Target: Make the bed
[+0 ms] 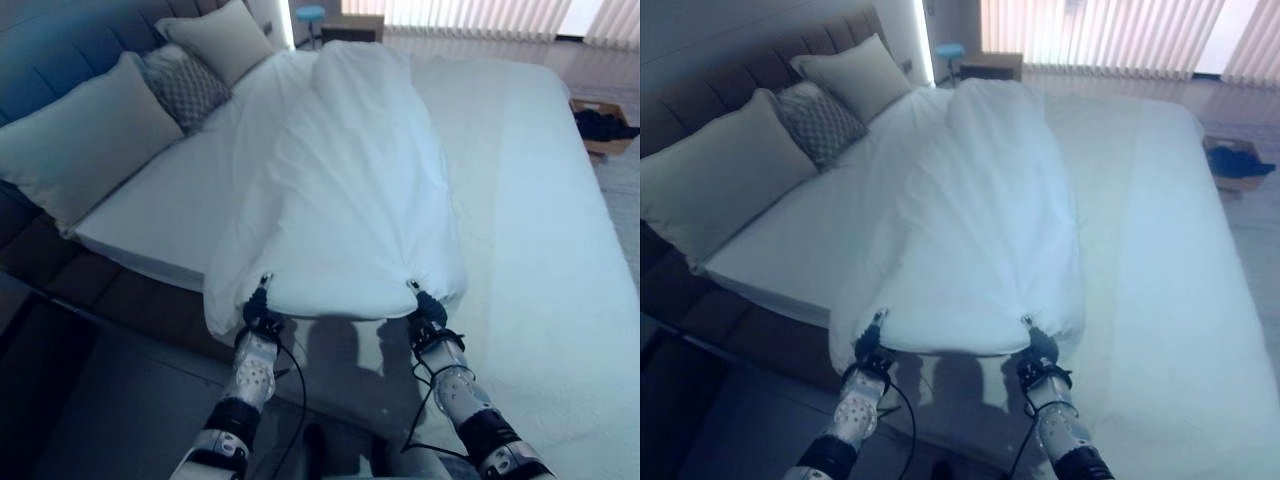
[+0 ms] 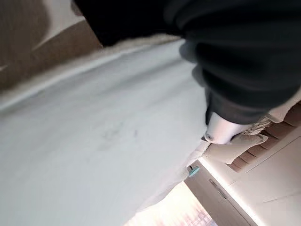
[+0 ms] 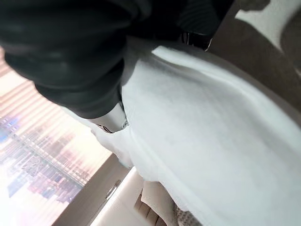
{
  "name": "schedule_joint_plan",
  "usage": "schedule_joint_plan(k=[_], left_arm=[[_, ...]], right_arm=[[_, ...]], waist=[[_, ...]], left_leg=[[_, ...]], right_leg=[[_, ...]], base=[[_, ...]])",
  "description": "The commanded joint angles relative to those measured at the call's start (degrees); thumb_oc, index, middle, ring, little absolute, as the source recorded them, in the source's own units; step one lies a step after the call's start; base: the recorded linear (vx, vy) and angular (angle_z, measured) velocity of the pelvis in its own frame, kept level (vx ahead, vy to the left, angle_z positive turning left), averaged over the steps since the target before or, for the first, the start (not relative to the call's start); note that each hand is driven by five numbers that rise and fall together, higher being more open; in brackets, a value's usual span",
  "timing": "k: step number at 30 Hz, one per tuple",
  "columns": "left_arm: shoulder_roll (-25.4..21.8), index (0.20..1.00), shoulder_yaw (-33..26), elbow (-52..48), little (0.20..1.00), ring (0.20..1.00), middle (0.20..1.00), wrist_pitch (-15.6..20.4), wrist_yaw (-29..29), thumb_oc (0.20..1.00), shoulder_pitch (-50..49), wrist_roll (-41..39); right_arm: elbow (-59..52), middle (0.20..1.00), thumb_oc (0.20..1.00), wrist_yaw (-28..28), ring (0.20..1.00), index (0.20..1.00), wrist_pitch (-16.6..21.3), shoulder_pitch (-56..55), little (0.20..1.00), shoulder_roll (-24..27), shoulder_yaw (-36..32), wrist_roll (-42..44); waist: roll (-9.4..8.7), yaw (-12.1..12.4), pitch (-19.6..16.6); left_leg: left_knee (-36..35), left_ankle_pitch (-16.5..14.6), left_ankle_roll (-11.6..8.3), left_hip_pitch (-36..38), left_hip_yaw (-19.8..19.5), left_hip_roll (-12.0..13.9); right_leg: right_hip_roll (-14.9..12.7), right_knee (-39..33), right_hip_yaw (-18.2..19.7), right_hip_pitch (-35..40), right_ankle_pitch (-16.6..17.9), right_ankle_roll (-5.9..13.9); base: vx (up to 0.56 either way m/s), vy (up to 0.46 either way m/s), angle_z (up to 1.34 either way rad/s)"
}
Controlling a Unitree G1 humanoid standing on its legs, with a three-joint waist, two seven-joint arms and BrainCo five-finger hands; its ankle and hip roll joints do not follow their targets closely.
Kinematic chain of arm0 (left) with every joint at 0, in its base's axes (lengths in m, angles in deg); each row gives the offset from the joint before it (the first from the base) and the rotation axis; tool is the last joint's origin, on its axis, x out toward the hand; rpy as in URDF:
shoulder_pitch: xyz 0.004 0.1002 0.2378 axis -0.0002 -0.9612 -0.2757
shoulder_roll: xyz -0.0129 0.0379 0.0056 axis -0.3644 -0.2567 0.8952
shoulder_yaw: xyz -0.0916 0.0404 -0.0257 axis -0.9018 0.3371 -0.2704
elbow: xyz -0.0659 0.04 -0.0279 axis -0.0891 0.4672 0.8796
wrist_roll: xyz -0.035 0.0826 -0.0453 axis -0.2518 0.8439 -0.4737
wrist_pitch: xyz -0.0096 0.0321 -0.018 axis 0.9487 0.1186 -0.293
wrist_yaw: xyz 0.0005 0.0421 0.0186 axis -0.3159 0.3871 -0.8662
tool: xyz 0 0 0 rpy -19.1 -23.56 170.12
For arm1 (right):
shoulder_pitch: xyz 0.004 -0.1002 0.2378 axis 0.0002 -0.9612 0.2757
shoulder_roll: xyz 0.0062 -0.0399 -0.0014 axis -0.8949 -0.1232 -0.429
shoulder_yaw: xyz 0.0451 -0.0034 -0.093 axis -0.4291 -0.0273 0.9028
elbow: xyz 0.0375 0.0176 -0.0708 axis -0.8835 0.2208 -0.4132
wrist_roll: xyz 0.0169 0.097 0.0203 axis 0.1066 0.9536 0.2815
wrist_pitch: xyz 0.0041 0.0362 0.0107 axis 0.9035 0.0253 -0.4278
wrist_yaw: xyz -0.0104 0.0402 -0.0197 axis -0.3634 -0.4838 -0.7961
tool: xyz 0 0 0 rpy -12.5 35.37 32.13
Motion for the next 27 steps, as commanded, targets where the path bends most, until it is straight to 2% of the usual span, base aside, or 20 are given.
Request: schedule_joint_plan(k=[1, 2, 3, 4, 5, 6, 7, 8, 9, 10, 11, 12, 13, 15, 17, 18, 22, 23, 24, 27], left_arm=[[-7.21, 0.2, -7.32, -5.63, 0.2, 0.2, 0.2, 6.48, -2.08, 0.2, -0.7, -2.99], [-7.27, 0.2, -7.44, -5.32, 0.2, 0.2, 0.2, 6.99, -2.74, 0.2, -0.15, -4.39], [-7.28, 0.2, -7.43, -5.3, 0.2, 0.2, 0.2, 6.99, -2.73, 0.2, -0.15, -4.41], [-7.59, 0.2, -7.46, -5.3, 0.2, 0.2, 0.2, 6.76, -2.72, 0.2, -0.13, -5.13], [-7.59, 0.2, -7.46, -5.32, 0.2, 0.2, 0.2, 6.74, -2.73, 0.2, -0.14, -5.11], [-6.93, 0.2, -6.56, -5.44, 0.2, 0.2, 0.2, 7.05, -2.8, 0.2, -0.08, -5.34], [-7.06, 0.2, -5.74, -5.36, 0.2, 0.2, 0.2, 6.01, -2.14, 0.2, -0.62, -4.29], [-7.19, 0.2, -4.95, -5.75, 0.2, 0.2, 0.2, 5.74, -1.87, 0.2, -0.83, -3.17], [-7.45, 0.2, -4.8, -6.15, 0.2, 0.2, 0.2, 6.0, -1.69, 0.2, -1.05, -2.99], [-7.86, 0.2, -4.55, -6.57, 0.2, 0.2, 0.2, 6.22, -1.59, 0.2, -0.99, -2.79], [-8.3, 0.2, -4.54, -7.07, 0.2, 0.2, 0.2, 6.15, -1.67, 0.2, -1.18, -2.24], [-8.37, 0.2, -5.38, -7.61, 0.2, 0.2, 0.2, 6.57, -2.0, 0.2, -1.88, -2.33], [-8.37, 0.2, -5.4, -7.63, 0.2, 0.2, 0.2, 6.56, -2.01, 0.2, -1.88, -2.32], [-8.12, 0.2, -5.95, -8.76, 0.2, 0.2, 0.2, 6.54, -1.59, 0.2, -2.4, -2.73], [-7.55, 0.2, -7.23, -10.22, 0.2, 0.2, 0.2, 6.68, -1.65, 0.2, -3.47, -3.27], [-7.12, 0.2, -7.69, -11.21, 0.2, 0.2, 0.2, 6.66, -1.71, 0.2, -4.45, -3.4], [-5.27, 0.2, -7.83, -10.98, 0.2, 0.2, 0.2, 7.06, -1.7, 0.2, -5.43, -3.93], [-4.32, 0.2, -6.86, -9.82, 0.2, 0.2, 0.2, 6.39, -1.16, 0.2, -5.6, -3.87], [-4.32, 0.2, -6.86, -9.81, 0.2, 0.2, 0.2, 6.39, -1.14, 0.2, -5.59, -3.88], [-2.75, 0.2, -7.04, -10.42, 0.2, 0.2, 0.2, 6.04, -0.53, 0.2, -7.65, -3.5]], right_arm=[[-2.6, 0.2, 0.2, 1.27, 0.2, 0.2, 3.73, -1.44, 0.2, 3.32, -3.19, -0.51], [-2.3, 0.2, 0.2, 1.53, 0.2, 0.2, 3.34, -1.17, 0.2, 3.11, -3.37, -0.04], [-2.29, 0.2, 0.2, 1.52, 0.2, 0.2, 3.33, -1.17, 0.2, 3.12, -3.37, -0.03], [-2.2, 0.2, 0.2, 1.92, 0.2, 0.2, 2.51, -0.77, 0.2, 3.11, -3.24, -0.09], [-2.2, 0.2, 0.2, 1.93, 0.2, 0.2, 2.49, -0.77, 0.2, 3.11, -3.25, -0.1], [-2.48, 0.2, 0.2, 1.96, 0.2, 0.2, 2.28, -0.69, 0.2, 2.82, -3.54, -0.71], [-3.08, 0.2, 0.2, 1.56, 0.2, 0.2, 1.31, -1.45, 0.2, 3.1, -4.16, -1.58], [-3.33, 0.2, 0.2, 1.39, 0.2, 0.2, 0.99, -1.95, 0.2, 3.35, -4.14, -2.41], [-3.52, 0.2, 0.2, 1.62, 0.2, 0.2, 1.02, -2.12, 0.2, 2.91, -4.06, -2.53], [-3.82, 0.2, 0.2, 1.62, 0.2, 0.2, 1.44, -2.26, 0.2, 2.21, -4.05, -2.53], [-3.48, 0.2, 0.2, 1.42, 0.2, 0.2, 1.28, -2.07, 0.2, 1.49, -3.77, -2.36], [-2.44, 0.2, 0.2, 0.94, 0.2, 0.2, 1.31, -1.45, 0.2, 0.44, -2.47, -2.71], [-2.43, 0.2, 0.2, 0.94, 0.2, 0.2, 1.31, -1.42, 0.2, 0.44, -2.46, -2.71], [-2.02, 0.2, 0.2, 0.15, 0.2, 0.2, 1.3, -0.7, 0.2, 0.35, -1.38, -2.13], [-1.58, 0.2, 0.2, -0.56, 0.2, 0.2, 1.32, -0.47, 0.2, -0.41, -0.37, -1.5], [-1.4, 0.2, 0.2, -1.09, 0.2, 0.2, 1.2, -0.5, 0.2, -0.54, 0.24, -1.16], [-0.8, 0.2, 0.2, -1.71, 0.2, 0.2, 1.7, -0.29, 0.2, -0.6, 1.36, -0.37], [-1.33, 0.2, 0.2, -1.66, 0.2, 0.2, 2.37, -1.52, 0.2, -0.06, 1.18, 0.16], [-1.35, 0.2, 0.2, -1.65, 0.2, 0.2, 2.37, -1.53, 0.2, -0.06, 1.19, 0.16], [-1.64, 0.2, 0.2, -1.57, 0.2, 0.2, 1.52, -3.74, 0.2, 1.5, 1.81, -1.21]], waist=[[-3.48, 1.5, -3.29], [-3.31, 1.48, -4.21], [-3.36, 1.54, -4.16], [-3.29, 2.53, -4.53], [-3.29, 2.62, -4.56], [-3.11, 2.55, -5.29], [-3.39, 2.14, -6.06], [-3.98, 2.5, -6.02], [-4.45, 2.93, -5.6], [-4.3, 3.46, -5.06], [-4.04, 3.75, -4.89], [-2.75, 4.39, -4.79], [-2.81, 4.29, -4.9], [-2.32, 4.21, -4.7], [-2.58, 5.48, -4.44], [-2.96, 5.81, -4.3], [-4.35, 5.6, -4.16], [-4.73, 4.4, -4.26], [-4.72, 4.3, -4.38], [-4.2, 4.33, -3.76]], left_leg=[[-11.23, 5.27, 3.6, 3.25, -5.31, 4.08], [-15.95, 9.44, 2.21, 3.8, -8.08, 9.54], [-16.32, 9.57, 2.17, 4.1, -7.96, 9.57], [-14.03, 9.75, 0.54, 4.48, -11.22, 9.83], [-13.87, 9.63, 0.56, 4.41, -11.14, 9.83], [-13.73, 5.69, 0.1, 5.54, -11.42, 7.79], [-13.23, 2.74, 0.08, 5.53, -7.92, 6.59], [-12.72, 0.78, 0.58, 5.94, -6.29, 4.98], [-12.42, -0.54, 1.43, 6.21, -5.22, 3.63], [-13.65, -0.76, 2.19, 6.9, -3.26, 2.85], [-14.93, -0.13, 2.85, 7.02, -1.86, 2.22], [-18.36, 0.95, 3.79, 8.7, 0.27, 1.26], [-18.61, 1.22, 3.81, 8.62, 0.21, 1.18], [-22.43, 2.85, 4.99, 10.66, 1.55, -0.28], [-25.11, 3.57, 5.43, 12.91, 3.59, -1.84], [-25.61, 3.71, 5.49, 13.5, 4.0, -2.77], [-24.69, 3.63, 5.48, 14.34, 4.71, -6.71], [-22.01, 3.14, 4.49, 13.71, 4.02, -8.24], [-21.92, 3.23, 4.49, 13.46, 3.93, -8.25], [-11.65, 4.94, 0.55, 10.51, 4.61, -8.8]], right_leg=[[-1.49, -4.04, 9.2, 3.78, -0.92, 6.07], [-4.18, -3.23, 11.29, 3.81, -1.08, 7.74], [-4.19, -3.16, 11.35, 3.87, -1.17, 7.71], [-7.61, -3.72, 13.95, 4.37, 0.04, 9.67], [-7.61, -3.73, 14.04, 4.33, 0.05, 9.7], [-10.48, -4.98, 15.07, 5.56, 1.91, 11.04], [-14.13, -5.85, 13.24, 6.72, 5.59, 12.6], [-16.09, -5.62, 13.19, 5.68, 10.2, 12.6], [-17.14, -5.04, 13.31, 3.52, 15.34, 11.42], [-18.62, -4.78, 10.36, 2.18, 18.72, 10.63], [-19.09, -4.18, 6.38, 0.87, 19.32, 9.7], [-17.26, -1.59, 1.25, 0.33, 16.17, 8.89], [-17.34, -1.68, 1.18, 0.23, 16.3, 8.89], [-10.0, 1.42, -0.56, -0.61, 10.05, 7.69], [-6.67, 0.87, -7.28, 0.84, 5.85, 6.72], [-4.01, 0.44, -8.85, 1.01, 4.52, 6.55], [3.9, -4.28, -5.47, 1.32, 4.14, 6.16], [5.18, -7.05, -1.77, 3.64, 3.45, 3.95], [5.17, -7.22, -1.88, 3.54, 3.64, 3.94], [3.54, -8.51, -3.2, 6.21, 3.6, 2.89]], base=[[0.3, 0.65, -0.32], [0.21, 0.492, -0.15], [0.25, 0.845, -0.17], [0.11, 0.464, -0.1], [0.21, 0.8, -0.16], [0.18, 0.601, -0.14], [0.2, 0.812, -0.37], [0.1, 0.696, -0.45], [0.03, 0.679, -0.47], [-0.01, 0.652, -0.45], [-0.01, 0.846, -0.66], [-0.01, 0.597, -0.66], [0.0, 0.619, -0.55], [-0.01, 0.434, -0.21], [-0.01, 0.387, -0.37], [-0.01, 0.296, -0.35], [0.01, 0.195, -0.23], [0.03, 0.1, 0.09], [0.04, 0.094, 0.4], [0.04, 0.122, 0.8]])
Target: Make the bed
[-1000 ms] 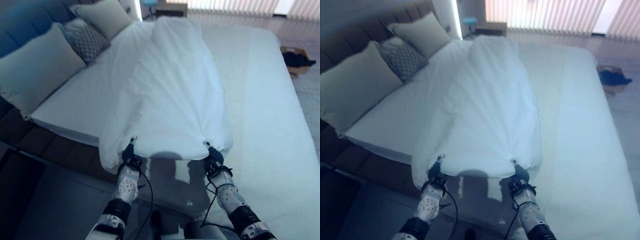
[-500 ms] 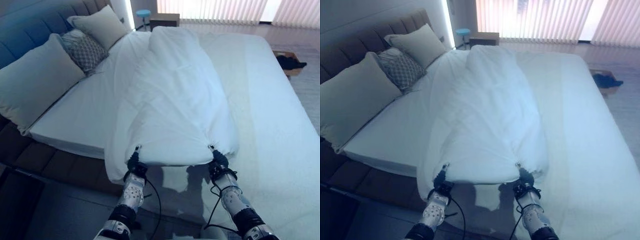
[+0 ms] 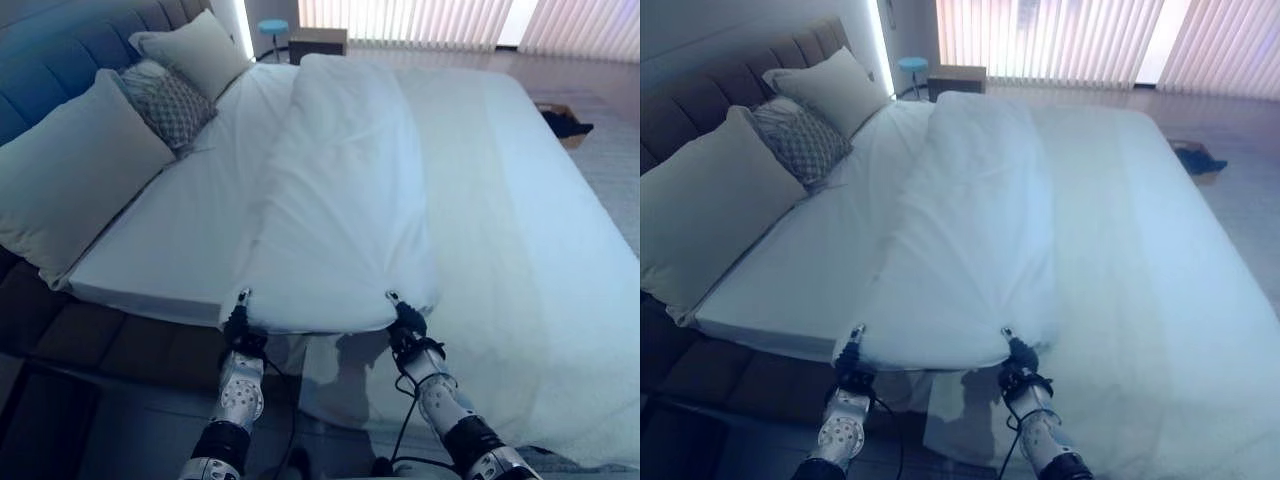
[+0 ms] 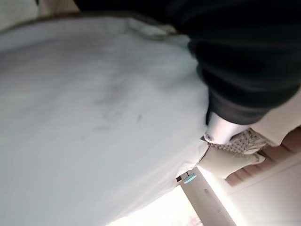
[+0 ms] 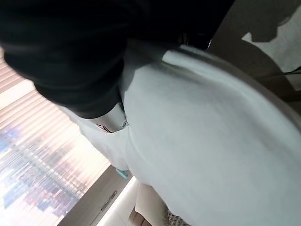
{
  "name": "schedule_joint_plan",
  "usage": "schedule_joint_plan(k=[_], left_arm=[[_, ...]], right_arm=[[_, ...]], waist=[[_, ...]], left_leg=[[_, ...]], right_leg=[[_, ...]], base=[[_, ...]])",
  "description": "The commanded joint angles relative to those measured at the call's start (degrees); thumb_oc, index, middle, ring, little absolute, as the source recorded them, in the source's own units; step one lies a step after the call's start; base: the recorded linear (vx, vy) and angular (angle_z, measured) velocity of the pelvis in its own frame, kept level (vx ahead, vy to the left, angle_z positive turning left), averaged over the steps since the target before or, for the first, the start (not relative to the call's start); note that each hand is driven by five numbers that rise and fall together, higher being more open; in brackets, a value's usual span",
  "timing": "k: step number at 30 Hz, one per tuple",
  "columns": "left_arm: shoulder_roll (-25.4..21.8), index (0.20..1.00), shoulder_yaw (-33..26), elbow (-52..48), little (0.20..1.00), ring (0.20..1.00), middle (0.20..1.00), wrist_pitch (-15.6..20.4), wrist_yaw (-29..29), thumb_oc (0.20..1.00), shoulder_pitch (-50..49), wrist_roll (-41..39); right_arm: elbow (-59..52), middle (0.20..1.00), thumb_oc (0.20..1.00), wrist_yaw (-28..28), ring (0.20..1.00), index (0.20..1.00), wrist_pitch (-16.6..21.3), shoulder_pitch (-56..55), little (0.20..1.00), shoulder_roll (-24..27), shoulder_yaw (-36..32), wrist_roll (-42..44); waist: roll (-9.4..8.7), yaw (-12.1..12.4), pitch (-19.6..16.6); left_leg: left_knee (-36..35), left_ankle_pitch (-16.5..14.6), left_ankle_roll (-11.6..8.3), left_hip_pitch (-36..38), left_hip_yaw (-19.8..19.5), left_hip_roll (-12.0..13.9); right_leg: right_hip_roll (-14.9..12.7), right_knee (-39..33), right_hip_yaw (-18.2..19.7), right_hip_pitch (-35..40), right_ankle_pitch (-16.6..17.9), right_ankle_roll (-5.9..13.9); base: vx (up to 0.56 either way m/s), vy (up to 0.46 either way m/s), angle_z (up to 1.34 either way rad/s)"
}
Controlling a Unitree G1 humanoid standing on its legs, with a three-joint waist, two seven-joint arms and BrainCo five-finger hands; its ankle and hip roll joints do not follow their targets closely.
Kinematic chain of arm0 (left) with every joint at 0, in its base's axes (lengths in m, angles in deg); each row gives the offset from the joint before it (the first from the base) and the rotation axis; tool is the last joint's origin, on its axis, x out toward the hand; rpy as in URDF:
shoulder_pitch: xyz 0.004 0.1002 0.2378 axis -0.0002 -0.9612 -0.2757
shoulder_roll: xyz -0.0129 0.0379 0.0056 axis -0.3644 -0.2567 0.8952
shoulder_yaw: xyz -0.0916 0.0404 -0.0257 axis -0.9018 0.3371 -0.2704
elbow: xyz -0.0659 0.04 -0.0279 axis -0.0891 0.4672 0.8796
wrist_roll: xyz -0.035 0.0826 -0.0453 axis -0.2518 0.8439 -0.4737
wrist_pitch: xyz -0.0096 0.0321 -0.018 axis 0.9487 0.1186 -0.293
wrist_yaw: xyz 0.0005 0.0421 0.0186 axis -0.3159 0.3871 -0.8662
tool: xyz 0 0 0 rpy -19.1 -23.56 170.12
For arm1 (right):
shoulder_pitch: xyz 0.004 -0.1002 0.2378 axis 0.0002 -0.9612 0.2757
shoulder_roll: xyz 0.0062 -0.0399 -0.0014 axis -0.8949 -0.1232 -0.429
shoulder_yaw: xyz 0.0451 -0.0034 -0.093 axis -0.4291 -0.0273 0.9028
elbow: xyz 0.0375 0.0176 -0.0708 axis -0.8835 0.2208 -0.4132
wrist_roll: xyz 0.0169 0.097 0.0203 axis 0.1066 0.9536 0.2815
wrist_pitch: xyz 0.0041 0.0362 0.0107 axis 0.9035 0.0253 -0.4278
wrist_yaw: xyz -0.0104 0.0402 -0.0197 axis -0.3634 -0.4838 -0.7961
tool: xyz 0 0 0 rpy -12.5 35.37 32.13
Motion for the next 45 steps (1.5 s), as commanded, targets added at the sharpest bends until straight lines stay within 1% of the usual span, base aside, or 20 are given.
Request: schedule_joint_plan(k=[1, 3, 5, 8, 9, 12, 14, 15, 18, 20, 21, 23, 24, 25, 26, 28, 31, 35, 42, 45], left_arm=[[-4.32, 0.2, -4.63, -4.74, 0.2, 0.2, 0.2, 5.11, 1.04, 0.2, -1.92, -1.24], [-3.8, 0.2, -4.98, -4.6, 0.2, 0.2, 0.2, 4.91, 0.8, 0.2, -2.46, -2.21], [-3.75, 0.2, -5.07, -4.76, 0.2, 0.2, 0.2, 5.05, -0.01, 0.2, -3.02, -3.25], [-4.42, 0.2, -4.29, -5.92, 0.2, 0.2, 0.2, 5.26, -1.71, 0.2, -2.78, -1.56], [-5.01, 0.2, -4.2, -6.77, 0.2, 0.2, 0.2, 5.79, -2.23, 0.2, -2.19, -1.0], [-6.07, 0.2, -4.17, -8.85, 0.2, 0.2, 0.2, 6.34, -2.6, 0.2, -0.23, -0.43], [-6.75, 0.2, -3.72, -10.72, 0.2, 0.2, 0.2, 6.35, -2.3, 0.2, 1.0, 0.41], [-6.97, 0.2, -3.93, -11.87, 0.2, 0.2, 0.2, 6.97, -2.22, 0.2, 1.52, 0.61], [-9.22, 0.2, -5.57, -17.1, 0.2, 0.2, 0.2, 8.77, -1.83, 0.2, 1.67, 2.26], [-9.78, 0.2, -7.58, -21.09, 0.2, 0.2, 0.2, 9.98, -0.71, 0.2, 0.27, 2.56], [-9.67, 0.2, -8.54, -21.91, 0.2, 0.2, 0.2, 10.16, 0.12, 0.2, -0.6, 2.25], [-9.07, 0.2, -9.53, -24.93, 0.2, 0.2, 0.2, 10.35, 1.44, 0.2, -2.78, 1.88], [-7.98, 0.2, -10.55, -26.03, 0.2, 0.2, 0.2, 10.2, 1.64, 0.2, -5.28, 1.52], [-7.93, 0.2, -10.52, -26.14, 0.2, 0.2, 0.2, 10.18, 1.61, 0.2, -5.46, 1.55], [-6.9, 0.2, -10.91, -26.57, 0.2, 0.2, 0.2, 10.08, 1.27, 0.2, -7.36, 1.23], [-5.94, 0.2, -10.89, -24.02, 0.2, 0.2, 0.2, 9.36, 1.06, 0.2, -8.81, 0.18], [-4.56, 0.2, -10.62, -19.82, 0.2, 0.2, 0.2, 8.38, 0.94, 0.2, -11.17, -0.58], [-3.94, 0.2, -10.24, -10.67, 0.2, 0.2, 0.2, 5.75, -0.1, 0.2, -13.73, -1.41], [-4.64, 0.2, -9.08, -0.22, 0.2, 0.2, 0.2, 4.92, -0.91, 0.2, -11.67, -1.43], [-5.8, 0.2, -7.34, 4.79, 0.2, 0.2, 0.2, 4.51, -1.67, 0.2, -8.76, 1.46]], right_arm=[[-3.44, 0.2, 0.2, -0.51, 0.2, 0.2, 2.53, -2.35, 0.2, 3.79, -0.84, -1.72], [-2.81, 0.2, 0.2, 0.33, 0.2, 0.2, 2.27, -3.04, 0.2, 3.65, -1.74, -1.6], [-2.51, 0.2, 0.2, 1.7, 0.2, 0.2, 2.0, -3.08, 0.2, 3.21, -1.73, -1.65], [-3.62, 0.2, 0.2, 2.73, 0.2, 0.2, 1.74, -2.11, 0.2, 3.35, -0.99, -2.63], [-4.59, 0.2, 0.2, 2.86, 0.2, 0.2, 1.82, -1.32, 0.2, 3.42, -0.61, -2.73], [-7.75, 0.2, 0.2, 2.53, 0.2, 0.2, 1.57, 0.92, 0.2, 4.0, 0.09, -3.37], [-11.34, 0.2, 0.2, 1.46, 0.2, 0.2, 0.76, 1.63, 0.2, 4.98, 0.92, -6.04], [-13.76, 0.2, 0.2, 1.06, 0.2, 0.2, 0.83, 1.71, 0.2, 5.24, 0.94, -7.27], [-18.88, 0.2, 0.2, -0.04, 0.2, 0.2, 2.12, 3.7, 0.2, 5.2, 1.17, -10.43], [-22.74, 0.2, 0.2, -1.67, 0.2, 0.2, 3.72, 3.49, 0.2, 4.92, 0.12, -11.7], [-24.2, 0.2, 0.2, -2.63, 0.2, 0.2, 4.48, 3.19, 0.2, 4.58, -0.14, -12.33], [-26.88, 0.2, 0.2, -4.99, 0.2, 0.2, 4.86, 1.14, 0.2, 5.03, -1.09, -12.11], [-28.25, 0.2, 0.2, -6.33, 0.2, 0.2, 4.85, -1.35, 0.2, 4.98, -1.03, -12.05], [-28.33, 0.2, 0.2, -6.33, 0.2, 0.2, 4.83, -1.51, 0.2, 5.01, -0.99, -12.06], [-28.56, 0.2, 0.2, -7.06, 0.2, 0.2, 4.43, -3.78, 0.2, 4.99, -0.84, -11.33], [-26.66, 0.2, 0.2, -8.24, 0.2, 0.2, 3.72, -7.24, 0.2, 5.51, -0.45, -11.32], [-23.06, 0.2, 0.2, -7.89, 0.2, 0.2, 2.08, -11.95, 0.2, 6.02, -0.24, -11.66], [-9.91, 0.2, 0.2, -5.52, 0.2, 0.2, -1.48, -14.97, 0.2, 4.52, 1.81, -12.76], [2.55, 0.2, 0.2, -5.98, 0.2, 0.2, -3.88, -11.25, 0.2, 3.34, 4.89, -11.18], [6.89, 0.2, 0.2, -5.45, 0.2, 0.2, -4.14, -7.47, 0.2, 3.75, 6.85, -13.47]], waist=[[-0.4, 1.49, 0.18], [-0.56, 1.28, 0.4], [-0.98, 1.34, -0.74], [-0.83, 1.52, -1.95], [-0.49, 1.95, -2.16], [0.44, 2.25, -2.58], [0.49, 2.03, -3.1], [0.04, 2.11, -3.13], [-0.19, 3.05, -2.32], [0.25, 3.91, -1.84], [0.5, 4.12, -1.71], [0.29, 3.86, -1.77], [0.13, 4.48, -1.7], [0.17, 4.45, -1.77], [-0.11, 4.63, -1.65], [-0.49, 4.09, -1.14], [-0.51, 3.39, 0.05], [-1.09, 4.17, 1.68], [-1.33, 5.26, 4.31], [-0.94, 5.51, 6.17]], left_leg=[[12.1, 2.9, -7.1, -4.15, 4.2, -3.23], [13.43, 0.95, -5.2, -4.46, 6.01, 0.79], [10.97, -1.07, -3.28, -4.19, 5.53, 3.91], [5.2, 0.59, -3.63, -2.78, 1.08, 7.76], [2.77, 1.68, -4.22, -2.24, -2.3, 8.6], [0.7, 1.83, -5.1, -1.79, -7.29, 7.57], [0.37, -0.41, -4.23, -1.29, -6.41, 5.55], [1.18, -1.61, -3.14, -1.49, -5.3, 3.51], [1.76, -2.85, -1.55, -1.79, -1.81, 1.74], [0.97, -3.1, -0.88, -1.25, 0.34, 1.45], [0.42, -3.07, -0.62, -0.82, 1.11, 1.3], [-1.31, -2.51, 0.06, 0.03, 1.33, 0.36], [-2.9, -1.98, 0.44, 0.62, 2.22, -0.26], [-3.04, -1.95, 0.41, 0.75, 2.19, -0.23], [-4.09, -1.53, 0.55, 1.11, 2.53, -0.57], [-4.69, -0.57, 0.54, 0.85, 1.73, -1.48], [-6.14, 1.06, 0.59, 0.08, 0.89, -1.8], [-7.84, 2.71, 0.76, -2.81, 1.71, -1.28], [-9.14, 4.29, 0.76, -6.13, 1.19, -0.93], [-8.54, 4.55, 0.63, -7.53, 0.85, -0.97]], right_leg=[[3.64, -5.25, -1.44, 0.02, 4.68, -0.78], [2.27, -5.57, -1.54, 0.72, 4.43, -0.09], [1.21, -6.24, -0.75, 1.05, 4.13, 0.7], [-0.36, -6.19, 0.74, 1.45, 3.67, 1.78], [-1.02, -5.82, 1.76, 1.54, 3.32, 2.32], [-3.6, -5.21, 3.12, 1.27, 3.69, 3.65], [-7.04, -5.0, 3.17, 1.6, 5.15, 5.61], [-9.58, -4.05, 3.57, 0.99, 7.74, 6.37], [-11.52, -1.81, 3.22, -2.41, 12.18, 6.12], [-11.92, -0.52, 0.41, -3.43, 11.93, 5.47], [-11.37, 0.29, -0.71, -3.64, 11.11, 5.22], [-7.32, 0.12, 0.02, -3.99, 9.1, 4.55], [-5.27, -0.57, -2.59, -3.85, 7.78, 3.76], [-5.24, -0.62, -2.63, -3.74, 7.75, 3.74], [-3.59, -1.47, -3.87, -3.62, 7.25, 3.28], [-0.06, -2.13, -1.23, -4.71, 6.54, 2.95], [0.91, -3.41, 1.26, -5.25, 7.13, 2.91], [0.7, -9.24, -0.2, -4.96, 9.16, 3.5], [0.72, -10.14, -1.46, -7.94, 9.93, 3.28], [0.59, -9.76, -2.15, -9.22, 10.0, 3.14]], base=[[0.02, 0.137, 0.04], [0.02, 0.162, 0.09], [0.09, 0.182, -0.19], [0.12, 0.286, -0.18], [0.12, 0.395, 0.08], [0.07, 0.463, 0.0], [0.07, 0.582, -0.1], [0.03, 0.553, -0.02], [-0.03, 0.442, -0.15], [-0.04, 0.375, -0.45], [0.0, 0.331, -0.55], [0.01, 0.298, -0.39], [0.0, 0.197, -0.11], [-0.02, 0.173, -0.12], [-0.01, 0.072, -0.1], [-0.04, 0.097, -0.12], [-0.06, 0.05, 0.18], [-0.09, -0.053, 0.18], [-0.07, -0.053, 0.01], [-0.03, -0.02, 0.1]])
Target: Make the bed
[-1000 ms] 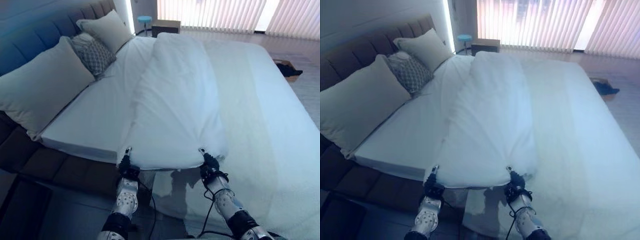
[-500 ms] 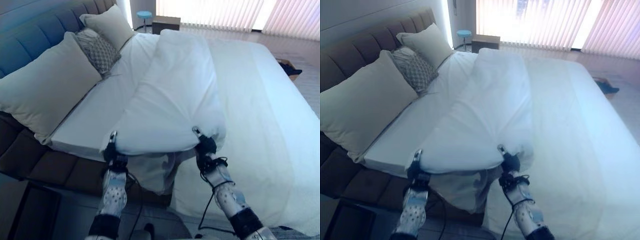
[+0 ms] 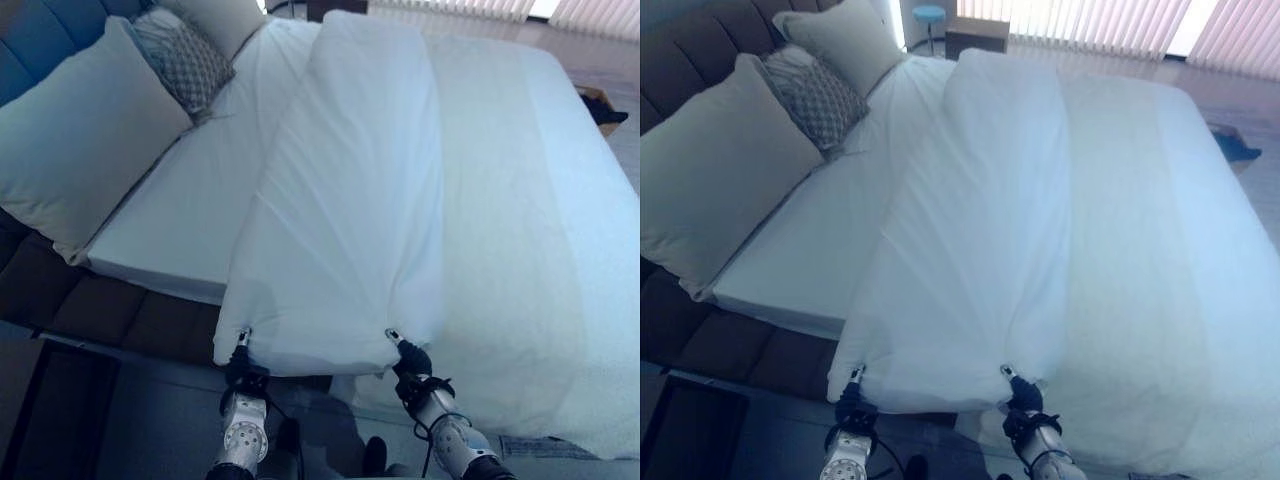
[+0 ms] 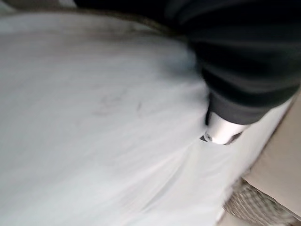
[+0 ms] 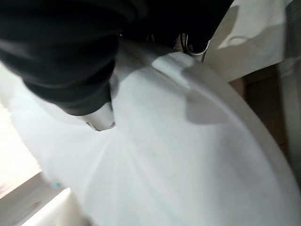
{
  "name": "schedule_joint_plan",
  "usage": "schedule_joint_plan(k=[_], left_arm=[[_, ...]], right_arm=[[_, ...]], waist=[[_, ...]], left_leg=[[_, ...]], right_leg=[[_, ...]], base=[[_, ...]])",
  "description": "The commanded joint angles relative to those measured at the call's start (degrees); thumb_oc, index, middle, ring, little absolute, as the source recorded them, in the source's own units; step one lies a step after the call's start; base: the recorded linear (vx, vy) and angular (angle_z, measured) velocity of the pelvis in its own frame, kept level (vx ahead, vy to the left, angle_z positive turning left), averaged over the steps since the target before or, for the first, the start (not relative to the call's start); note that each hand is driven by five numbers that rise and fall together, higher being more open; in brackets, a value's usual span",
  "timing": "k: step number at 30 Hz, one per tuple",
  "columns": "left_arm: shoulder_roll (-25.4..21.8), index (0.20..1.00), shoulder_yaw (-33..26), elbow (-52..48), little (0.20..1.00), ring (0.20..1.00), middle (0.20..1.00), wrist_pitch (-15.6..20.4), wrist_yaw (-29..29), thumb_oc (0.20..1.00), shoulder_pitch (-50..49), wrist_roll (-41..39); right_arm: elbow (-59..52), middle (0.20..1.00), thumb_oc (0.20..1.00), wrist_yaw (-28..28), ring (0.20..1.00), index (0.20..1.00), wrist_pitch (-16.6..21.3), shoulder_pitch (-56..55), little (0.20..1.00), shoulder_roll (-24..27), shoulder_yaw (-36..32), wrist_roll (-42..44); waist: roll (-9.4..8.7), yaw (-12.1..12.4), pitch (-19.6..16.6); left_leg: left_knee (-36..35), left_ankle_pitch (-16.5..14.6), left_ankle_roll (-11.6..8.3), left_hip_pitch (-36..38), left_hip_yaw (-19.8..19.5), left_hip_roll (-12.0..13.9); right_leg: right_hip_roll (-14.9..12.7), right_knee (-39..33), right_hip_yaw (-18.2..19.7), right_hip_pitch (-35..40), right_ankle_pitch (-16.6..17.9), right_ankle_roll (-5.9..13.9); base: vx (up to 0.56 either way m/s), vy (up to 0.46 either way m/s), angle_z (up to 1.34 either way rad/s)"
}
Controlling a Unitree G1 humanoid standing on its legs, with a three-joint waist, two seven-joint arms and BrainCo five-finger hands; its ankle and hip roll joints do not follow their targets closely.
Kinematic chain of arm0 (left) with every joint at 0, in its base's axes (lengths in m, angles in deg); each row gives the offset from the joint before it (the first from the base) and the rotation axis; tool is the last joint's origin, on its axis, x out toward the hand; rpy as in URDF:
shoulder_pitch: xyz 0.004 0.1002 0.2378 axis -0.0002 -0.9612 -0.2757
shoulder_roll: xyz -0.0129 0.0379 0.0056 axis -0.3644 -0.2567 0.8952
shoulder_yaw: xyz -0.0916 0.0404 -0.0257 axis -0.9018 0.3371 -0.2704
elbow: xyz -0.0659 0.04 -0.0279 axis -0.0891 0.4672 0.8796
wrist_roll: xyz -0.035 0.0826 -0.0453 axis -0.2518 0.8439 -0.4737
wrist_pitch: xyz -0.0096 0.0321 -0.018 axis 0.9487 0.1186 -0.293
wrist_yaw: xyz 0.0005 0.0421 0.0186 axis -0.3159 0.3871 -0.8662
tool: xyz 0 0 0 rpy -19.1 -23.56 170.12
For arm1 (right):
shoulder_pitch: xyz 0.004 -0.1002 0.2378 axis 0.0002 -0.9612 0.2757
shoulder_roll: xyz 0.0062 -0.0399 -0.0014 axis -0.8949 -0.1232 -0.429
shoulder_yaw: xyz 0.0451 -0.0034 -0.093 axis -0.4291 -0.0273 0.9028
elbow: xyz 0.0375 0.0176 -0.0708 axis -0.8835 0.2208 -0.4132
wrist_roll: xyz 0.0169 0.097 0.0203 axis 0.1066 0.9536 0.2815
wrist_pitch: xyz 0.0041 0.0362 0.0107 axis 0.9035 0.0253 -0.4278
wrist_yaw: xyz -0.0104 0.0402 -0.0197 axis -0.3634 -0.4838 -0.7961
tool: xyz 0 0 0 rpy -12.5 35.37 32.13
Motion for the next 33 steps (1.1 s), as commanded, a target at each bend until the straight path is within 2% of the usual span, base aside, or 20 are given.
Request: schedule_joint_plan(k=[1, 9, 14, 19, 20, 21, 22, 23, 29, 33], left_arm=[[-6.82, 0.2, -5.26, 2.4, 0.2, 0.2, 0.2, 4.12, -2.58, 0.2, -0.8, 1.15], [-8.96, 0.2, -3.6, 6.17, 0.2, 0.2, 0.2, 5.22, -3.42, 0.2, 5.44, 3.74], [-10.75, 0.2, -3.65, 6.17, 0.2, 0.2, 0.2, 5.88, -3.78, 0.2, 8.05, 5.63], [-11.81, 0.2, -3.84, 6.87, 0.2, 0.2, 0.2, 6.25, -4.55, 0.2, 9.49, 6.59], [-11.96, 0.2, -3.92, 7.37, 0.2, 0.2, 0.2, 6.25, -4.77, 0.2, 9.79, 6.83], [-12.29, 0.2, -3.97, 8.25, 0.2, 0.2, 0.2, 6.14, -5.25, 0.2, 10.21, 7.57], [-12.72, 0.426, -3.83, 8.73, 0.426, 0.426, 0.426, 6.13, -5.98, 0.426, 10.62, 8.53], [-13.49, 1.0, -3.49, 10.93, 1.0, 1.0, 1.0, 5.77, -7.9, 1.0, 11.34, 11.65], [-14.38, 1.0, -3.78, 15.34, 1.0, 1.0, 1.0, 5.21, -12.26, 1.0, 11.87, 17.38], [-15.36, 1.0, -6.39, 18.95, 1.0, 1.0, 1.0, 4.32, -17.24, 1.0, 11.56, 21.98]], right_arm=[[1.95, 0.2, 0.2, 0.62, 0.2, 0.2, -0.87, -2.51, 0.2, 2.59, 3.27, -3.36], [4.8, 0.2, 0.2, 0.52, 0.2, 0.2, -1.51, 3.59, 0.2, 2.8, 7.42, -8.17], [3.27, 0.2, 0.2, -2.93, 0.2, 0.2, -2.85, 6.63, 0.2, 3.5, 12.86, -12.37], [2.85, 0.2, 0.2, -2.15, 0.2, 0.2, -2.87, 7.04, 0.2, 3.42, 13.9, -14.18], [3.27, 0.58, 0.58, -2.05, 0.58, 0.58, -2.93, 7.18, 0.58, 3.25, 13.86, -14.64], [3.98, 1.0, 1.0, -1.76, 1.0, 1.0, -3.04, 7.44, 1.0, 3.02, 13.94, -15.92], [5.04, 1.0, 1.0, -1.13, 1.0, 1.0, -3.22, 7.79, 1.0, 2.81, 13.87, -16.49], [6.92, 1.0, 1.0, -0.2, 1.0, 1.0, -3.32, 8.14, 1.0, 2.64, 13.29, -17.46], [13.79, 1.0, 1.0, 1.89, 1.0, 1.0, -3.87, 9.12, 1.0, 3.01, 10.66, -20.74], [22.49, 1.0, 1.0, 4.11, 1.0, 1.0, -4.92, 8.39, 1.0, 3.9, 5.46, -23.82]], waist=[[0.58, 2.24, 2.92], [0.76, 2.18, 4.72], [0.39, 2.36, 5.86], [0.24, 2.04, 6.45], [0.25, 1.92, 6.58], [0.32, 1.78, 6.79], [0.43, 1.69, 7.02], [0.57, 1.44, 7.67], [0.68, 1.1, 8.24], [0.52, 0.78, 8.18]], left_leg=[[-5.55, 3.97, 1.28, -1.35, 1.46, -3.19], [-6.79, 5.11, 0.42, -3.18, 1.94, -2.78], [-7.0, 5.06, 0.23, -3.77, 2.87, -2.61], [-7.26, 4.98, 0.29, -3.89, 3.77, -2.73], [-7.33, 4.97, 0.31, -3.89, 3.87, -2.78], [-7.41, 5.0, 0.33, -4.0, 4.03, -2.78], [-7.43, 5.03, 0.34, -4.11, 4.21, -2.81], [-7.37, 5.01, 0.38, -4.16, 4.5, -2.92], [-7.44, 5.45, 0.35, -4.93, 4.84, -3.1], [-7.77, 5.32, 0.34, -4.75, 5.41, -3.05]], right_leg=[[0.82, -0.31, 0.27, -5.5, 3.6, 1.75], [0.54, -1.58, -0.98, -7.1, 4.59, 2.0], [0.6, -2.62, -0.27, -7.63, 5.57, 2.33], [0.56, -2.89, 0.51, -8.0, 6.12, 2.58], [0.55, -2.95, 0.67, -8.07, 6.25, 2.61], [0.51, -2.99, 0.81, -8.24, 6.37, 2.64], [0.48, -2.95, 0.92, -8.43, 6.48, 2.66], [0.39, -2.96, 1.21, -8.5, 6.68, 2.65], [0.32, -3.81, 1.53, -9.07, 7.55, 2.78], [0.49, -4.39, 2.02, -8.99, 7.89, 3.02]], base=[[-0.02, -0.014, 0.09], [0.0, -0.011, 0.08], [0.0, 0.0, 0.0], [0.0, 0.032, -0.05], [-0.01, 0.027, -0.11], [-0.02, 0.043, -0.13], [-0.03, 0.059, -0.12], [-0.02, 0.045, -0.1], [0.0, 0.007, -0.01], [0.0, 0.0, 0.0]])
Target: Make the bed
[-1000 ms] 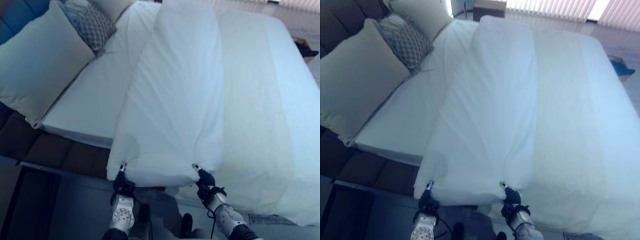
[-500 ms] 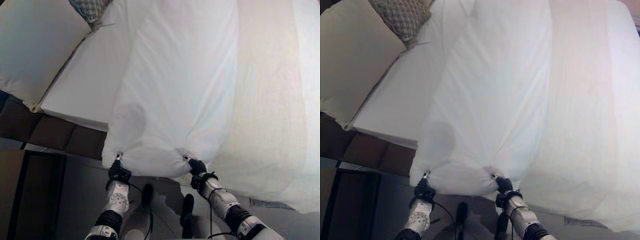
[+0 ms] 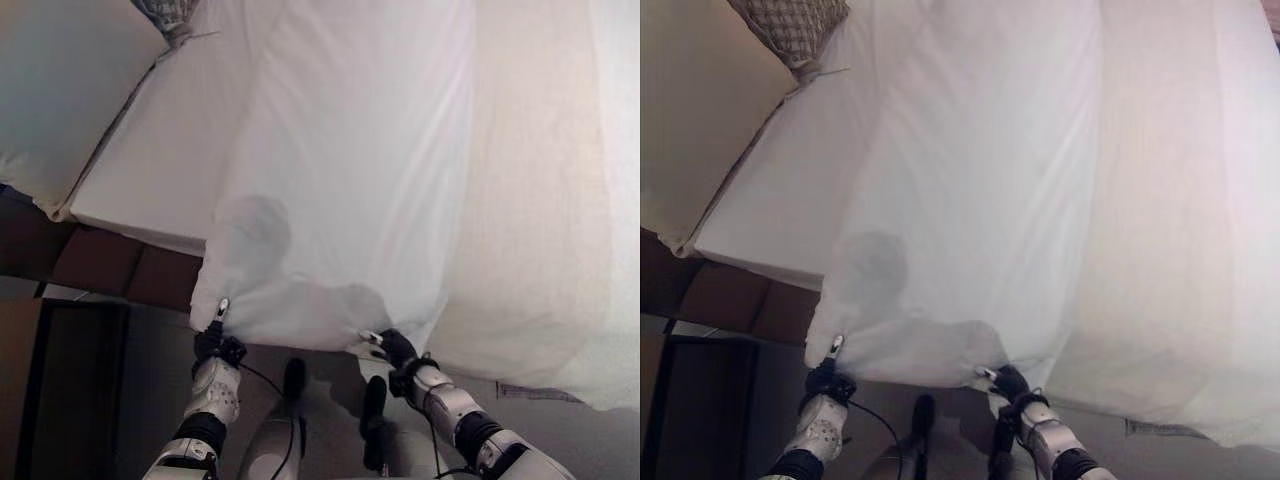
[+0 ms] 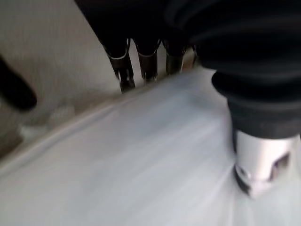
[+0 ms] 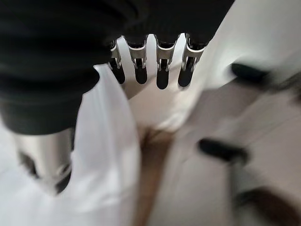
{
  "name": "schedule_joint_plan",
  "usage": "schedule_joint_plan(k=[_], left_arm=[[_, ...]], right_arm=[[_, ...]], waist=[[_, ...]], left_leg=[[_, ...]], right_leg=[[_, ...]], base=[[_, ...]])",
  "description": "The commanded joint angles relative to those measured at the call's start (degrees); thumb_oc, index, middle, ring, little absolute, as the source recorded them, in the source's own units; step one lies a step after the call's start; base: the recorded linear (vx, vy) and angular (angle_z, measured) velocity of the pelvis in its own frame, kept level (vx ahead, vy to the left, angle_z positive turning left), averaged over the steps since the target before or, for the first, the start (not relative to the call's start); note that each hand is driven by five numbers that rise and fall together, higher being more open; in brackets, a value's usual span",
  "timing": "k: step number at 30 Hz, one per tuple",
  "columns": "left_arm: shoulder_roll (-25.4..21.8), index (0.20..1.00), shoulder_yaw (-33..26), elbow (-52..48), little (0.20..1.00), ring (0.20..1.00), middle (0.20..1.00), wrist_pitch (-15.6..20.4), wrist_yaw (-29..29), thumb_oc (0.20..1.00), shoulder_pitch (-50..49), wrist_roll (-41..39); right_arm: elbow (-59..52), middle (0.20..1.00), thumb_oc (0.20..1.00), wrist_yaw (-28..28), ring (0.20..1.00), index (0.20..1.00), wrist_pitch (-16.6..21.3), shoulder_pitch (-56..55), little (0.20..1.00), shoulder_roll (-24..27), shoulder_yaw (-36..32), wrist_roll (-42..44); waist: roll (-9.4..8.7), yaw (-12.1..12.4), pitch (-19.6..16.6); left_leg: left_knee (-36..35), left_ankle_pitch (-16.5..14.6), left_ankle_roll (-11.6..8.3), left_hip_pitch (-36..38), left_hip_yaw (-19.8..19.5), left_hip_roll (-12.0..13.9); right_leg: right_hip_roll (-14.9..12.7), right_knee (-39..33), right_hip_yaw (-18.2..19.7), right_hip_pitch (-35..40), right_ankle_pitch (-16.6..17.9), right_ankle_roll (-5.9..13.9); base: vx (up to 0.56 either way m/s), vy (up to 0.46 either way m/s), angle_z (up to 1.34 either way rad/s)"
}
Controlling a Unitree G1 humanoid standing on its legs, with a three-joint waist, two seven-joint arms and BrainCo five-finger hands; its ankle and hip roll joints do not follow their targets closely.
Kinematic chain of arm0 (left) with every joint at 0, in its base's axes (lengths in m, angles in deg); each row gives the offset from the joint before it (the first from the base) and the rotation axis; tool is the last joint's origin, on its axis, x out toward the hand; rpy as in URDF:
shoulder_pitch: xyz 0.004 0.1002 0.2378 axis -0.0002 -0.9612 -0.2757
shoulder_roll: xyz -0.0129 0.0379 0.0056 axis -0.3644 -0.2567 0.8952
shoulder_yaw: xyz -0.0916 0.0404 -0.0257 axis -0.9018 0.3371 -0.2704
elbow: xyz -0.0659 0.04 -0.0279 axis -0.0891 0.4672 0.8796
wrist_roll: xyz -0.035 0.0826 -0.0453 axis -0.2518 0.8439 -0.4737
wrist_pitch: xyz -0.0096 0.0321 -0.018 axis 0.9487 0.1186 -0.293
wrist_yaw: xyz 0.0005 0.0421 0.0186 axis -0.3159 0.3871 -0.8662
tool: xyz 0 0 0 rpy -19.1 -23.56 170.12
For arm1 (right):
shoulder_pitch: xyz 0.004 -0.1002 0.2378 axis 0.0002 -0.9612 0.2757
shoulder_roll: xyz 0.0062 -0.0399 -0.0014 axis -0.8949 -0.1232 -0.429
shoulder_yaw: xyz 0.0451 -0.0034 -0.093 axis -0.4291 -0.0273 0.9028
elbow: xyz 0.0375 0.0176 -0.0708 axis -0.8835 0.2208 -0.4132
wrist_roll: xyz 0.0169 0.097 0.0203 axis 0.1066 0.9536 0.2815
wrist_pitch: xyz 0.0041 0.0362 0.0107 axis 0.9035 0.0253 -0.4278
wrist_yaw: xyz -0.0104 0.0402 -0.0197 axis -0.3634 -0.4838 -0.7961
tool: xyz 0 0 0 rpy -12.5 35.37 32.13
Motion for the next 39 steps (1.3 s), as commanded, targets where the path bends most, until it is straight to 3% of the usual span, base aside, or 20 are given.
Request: schedule_joint_plan(k=[1, 6, 13, 14, 15, 16, 17, 18, 20, 23, 24, 25, 27, 30, 35, 37, 39], left_arm=[[-2.85, 1.0, -1.36, 1.15, 1.0, 1.0, 1.0, 2.22, -4.47, 1.0, 0.0, 5.72], [-5.94, 1.0, -3.65, 3.65, 1.0, 1.0, 1.0, 0.91, -7.52, 1.0, -0.85, 11.57], [-8.83, 1.0, -7.65, 9.71, 1.0, 1.0, 1.0, -1.57, -10.46, 1.0, -2.08, 15.53], [-9.42, 1.0, -9.24, 6.03, 1.0, 1.0, 1.0, -0.63, -13.17, 1.0, -3.75, 17.07], [-9.36, 1.0, -9.25, 5.88, 1.0, 1.0, 1.0, -0.69, -13.26, 1.0, -3.83, 17.14], [-9.3, 1.0, -9.79, -1.9, 1.0, 1.0, 1.0, 0.56, -14.38, 1.0, -5.95, 19.18], [-8.37, 1.0, -10.16, -11.3, 1.0, 1.0, 1.0, 3.82, -12.37, 1.0, -8.76, 17.79], [-8.32, 1.0, -10.13, -11.42, 1.0, 1.0, 1.0, 3.78, -12.39, 1.0, -8.9, 17.8], [-9.53, 1.0, -8.46, -22.3, 1.0, 1.0, 1.0, 5.6, -5.16, 1.0, -12.13, 16.39], [-11.35, 1.0, -6.44, -31.87, 1.0, 1.0, 1.0, 6.14, 5.45, 1.0, -13.16, 10.23], [-11.36, 1.0, -6.45, -31.9, 1.0, 1.0, 1.0, 6.11, 5.47, 1.0, -13.17, 10.21], [-12.27, 1.0, -4.72, -38.31, 1.0, 1.0, 1.0, 5.41, 11.33, 1.0, -12.51, 6.71], [-14.18, 1.0, -1.75, -46.25, 1.0, 1.0, 1.0, 5.18, 17.27, 1.0, -9.5, 2.82], [-15.95, 1.0, 1.79, -50.18, 1.0, 1.0, 1.0, 4.6, 20.73, 1.0, -4.29, 0.51], [-18.57, 1.0, 11.5, -49.78, 1.0, 1.0, 1.0, 4.13, 24.33, 1.0, 11.16, -7.49], [-18.53, 1.0, 16.73, -47.73, 1.0, 1.0, 1.0, 3.62, 24.16, 1.0, 17.97, -12.44], [-18.61, 1.0, 19.93, -45.43, 1.0, 1.0, 1.0, 2.62, 24.23, 1.0, 22.56, -15.76]], right_arm=[[-0.33, 1.0, 1.0, 1.7, 1.0, 1.0, -0.37, -1.12, 1.0, 0.28, -0.82, -3.01], [7.67, 1.0, 1.0, 3.26, 1.0, 1.0, -1.58, -2.4, 1.0, 2.66, -6.45, -6.61], [12.13, 1.0, 1.0, 9.99, 1.0, 1.0, 0.16, -2.67, 1.0, 5.35, -17.88, -0.93], [4.08, 1.0, 1.0, 13.58, 1.0, 1.0, 2.8, -3.55, 1.0, 6.42, -19.95, -0.43], [3.87, 1.0, 1.0, 13.68, 1.0, 1.0, 2.7, -3.68, 1.0, 6.39, -19.95, -0.47], [-5.94, 1.0, 1.0, 15.28, 1.0, 1.0, 4.42, -5.42, 1.0, 7.55, -21.46, -0.72], [-19.41, 1.0, 1.0, 13.6, 1.0, 1.0, 7.81, -8.41, 1.0, 8.94, -22.96, 2.13], [-19.64, 1.0, 1.0, 13.66, 1.0, 1.0, 7.7, -8.62, 1.0, 8.94, -22.98, 2.1], [-31.97, 1.0, 1.0, 8.15, 1.0, 1.0, 11.81, -12.04, 1.0, 11.45, -24.54, 5.18], [-38.8, 1.0, 1.0, 3.73, 1.0, 1.0, 13.41, -12.27, 1.0, 13.08, -27.16, 8.13], [-38.85, 1.0, 1.0, 3.73, 1.0, 1.0, 13.38, -12.29, 1.0, 13.07, -27.19, 8.12], [-43.9, 1.0, 1.0, 1.83, 1.0, 1.0, 14.52, -10.89, 1.0, 13.45, -28.3, 9.41], [-50.12, 1.0, 1.0, -1.28, 1.0, 1.0, 15.47, -7.88, 1.0, 14.03, -27.6, 11.7], [-54.5, 1.0, 1.0, -3.77, 1.0, 1.0, 16.12, -3.37, 1.0, 14.64, -25.0, 14.25], [-54.41, 1.0, 1.0, -5.74, 1.0, 1.0, 17.13, 11.1, 1.0, 15.43, -16.02, 23.24], [-52.27, 1.0, 1.0, -5.43, 1.0, 1.0, 17.37, 18.63, 1.0, 13.44, -11.65, 27.9], [-49.97, 1.0, 1.0, -5.35, 1.0, 1.0, 17.52, 22.79, 1.0, 12.13, -9.24, 31.7]], waist=[[-0.02, 0.74, -0.49], [-0.3, 0.29, -0.64], [-0.12, -0.82, -1.01], [-0.09, -1.07, -0.86], [-0.12, -1.08, -0.99], [-0.02, -1.27, -0.9], [0.16, -1.58, -0.43], [0.16, -1.6, -0.7], [0.73, -1.94, -0.07], [1.67, -2.31, 0.11], [1.65, -2.33, 0.01], [2.16, -2.57, -0.06], [2.8, -2.85, -0.07], [2.81, -3.1, 0.03], [2.53, -3.13, 2.55], [2.21, -2.57, 3.04], [2.03, -2.61, 3.26]], left_leg=[[-6.03, 4.88, 0.17, -2.59, 3.21, -3.39], [-6.31, 4.67, 0.29, -2.05, 3.5, -3.29], [-6.61, 4.28, 0.45, -1.13, 3.78, -3.26], [-6.71, 4.03, 0.41, -0.73, 4.01, -3.15], [-6.7, 4.23, 0.42, -0.96, 4.04, -3.19], [-6.69, 4.28, 0.42, -1.01, 4.13, -3.14], [-6.74, 4.32, 0.39, -0.89, 4.1, -3.07], [-6.74, 4.52, 0.41, -1.2, 4.11, -3.1], [-6.46, 4.66, 0.4, -1.26, 3.86, -3.12], [-5.91, 4.21, 0.45, -1.03, 3.33, -3.18], [-5.89, 4.38, 0.46, -1.25, 3.33, -3.21], [-5.36, 4.15, 0.46, -1.44, 3.08, -3.14], [-4.41, 3.94, 0.26, -2.05, 2.74, -2.97], [-0.73, 3.19, -0.1, -4.61, 2.44, -2.75], [14.48, -0.26, -2.37, -13.49, 1.06, -3.41], [12.33, 0.78, -2.53, -14.75, -1.75, -3.24], [9.5, 3.15, -2.33, -15.89, -1.47, -2.14]], right_leg=[[0.68, -2.31, 1.82, -6.85, 7.31, 3.43], [0.84, -2.52, 2.01, -6.55, 7.33, 3.51], [1.16, -2.74, 2.29, -6.12, 7.03, 3.56], [1.31, -2.64, 2.5, -5.98, 6.79, 3.63], [1.28, -2.72, 2.52, -6.17, 7.01, 3.62], [1.32, -2.75, 2.63, -6.29, 7.06, 3.64], [1.44, -2.75, 2.74, -6.24, 6.92, 3.6], [1.41, -2.85, 2.74, -6.48, 7.15, 3.59], [1.38, -2.49, 2.53, -6.56, 6.8, 3.51], [1.2, -1.12, 2.21, -6.47, 5.61, 3.22], [1.17, -1.19, 2.2, -6.64, 5.79, 3.21], [1.13, -0.01, 2.3, -7.04, 5.04, 2.91], [1.13, 1.87, 2.41, -8.09, 3.96, 2.5], [1.04, 4.0, 2.25, -9.78, 2.87, 1.86], [0.4, 9.14, 1.77, -12.92, 0.28, 0.32], [0.74, 9.24, 1.89, -13.85, 0.36, 0.68], [0.94, 8.25, 1.88, -13.82, 1.02, 1.28]], base=[[0.0, 0.0, 0.0], [0.0, -0.012, -0.07], [0.0, -0.01, -0.05], [-0.01, -0.011, -0.03], [0.0, -0.015, -0.06], [-0.02, -0.018, -0.08], [-0.01, -0.018, -0.09], [-0.02, -0.027, -0.07], [-0.01, -0.01, -0.02], [0.01, -0.019, 0.08], [-0.01, -0.04, 0.11], [0.0, -0.052, 0.05], [-0.01, -0.074, 0.11], [-0.04, -0.109, 0.11], [-0.06, -0.109, 0.31], [0.02, -0.005, 0.31], [0.09, 0.032, -0.14]])
